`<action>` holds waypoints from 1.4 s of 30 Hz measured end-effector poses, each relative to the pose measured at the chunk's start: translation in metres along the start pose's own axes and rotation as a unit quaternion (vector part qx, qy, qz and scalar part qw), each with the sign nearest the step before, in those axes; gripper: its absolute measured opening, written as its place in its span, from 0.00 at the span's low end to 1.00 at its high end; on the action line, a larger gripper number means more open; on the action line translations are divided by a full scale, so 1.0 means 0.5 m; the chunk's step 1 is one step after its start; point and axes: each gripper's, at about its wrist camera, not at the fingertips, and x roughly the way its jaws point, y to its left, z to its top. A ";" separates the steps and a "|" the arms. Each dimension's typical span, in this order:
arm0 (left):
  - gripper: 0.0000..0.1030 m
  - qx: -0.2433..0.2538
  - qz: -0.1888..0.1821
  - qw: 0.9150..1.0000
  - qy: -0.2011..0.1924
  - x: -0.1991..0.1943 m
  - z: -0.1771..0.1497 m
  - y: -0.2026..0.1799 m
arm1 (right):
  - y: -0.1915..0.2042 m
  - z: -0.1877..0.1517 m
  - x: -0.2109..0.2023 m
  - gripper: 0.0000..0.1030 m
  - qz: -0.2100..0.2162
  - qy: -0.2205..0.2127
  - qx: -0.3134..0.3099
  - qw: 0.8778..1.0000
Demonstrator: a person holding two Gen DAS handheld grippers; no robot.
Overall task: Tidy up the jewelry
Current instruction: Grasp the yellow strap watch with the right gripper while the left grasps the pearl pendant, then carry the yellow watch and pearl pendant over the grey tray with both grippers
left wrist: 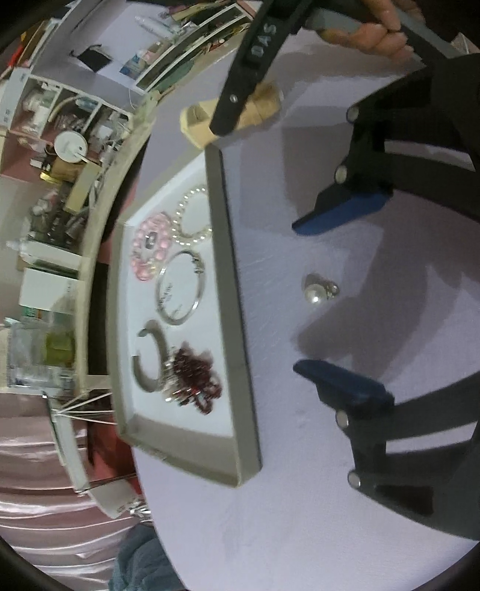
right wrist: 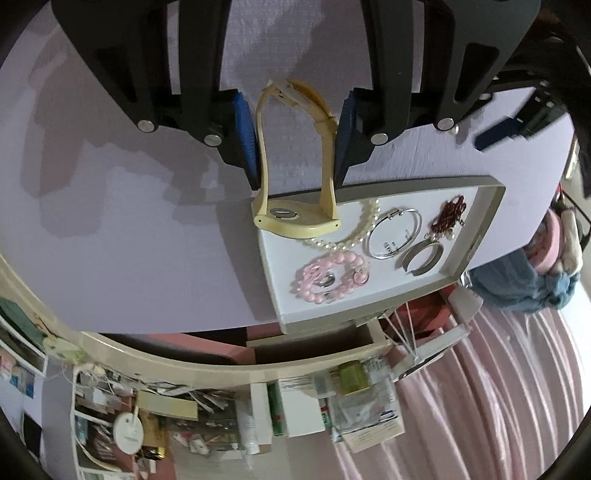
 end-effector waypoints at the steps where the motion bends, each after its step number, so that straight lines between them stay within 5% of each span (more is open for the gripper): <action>1: 0.62 0.001 0.005 1.000 -0.005 -0.001 0.000 -0.002 | -0.002 0.001 0.000 0.38 0.000 0.000 0.001 1.000; 9: 0.45 0.001 0.013 1.000 -0.008 -0.001 -0.004 -0.015 | 0.001 0.000 0.002 0.38 0.005 0.004 0.003 1.000; 16: 0.13 0.009 0.019 1.000 -0.009 0.005 0.001 -0.021 | 0.007 0.001 -0.002 0.38 0.009 0.002 0.003 1.000; 27: 0.13 0.005 0.007 1.000 -0.011 -0.005 0.001 -0.005 | 0.015 0.008 -0.014 0.38 0.019 -0.007 0.003 1.000; 42: 0.13 -0.037 0.013 0.996 -0.076 -0.124 0.081 0.104 | 0.023 0.024 -0.031 0.38 0.034 -0.023 0.003 0.999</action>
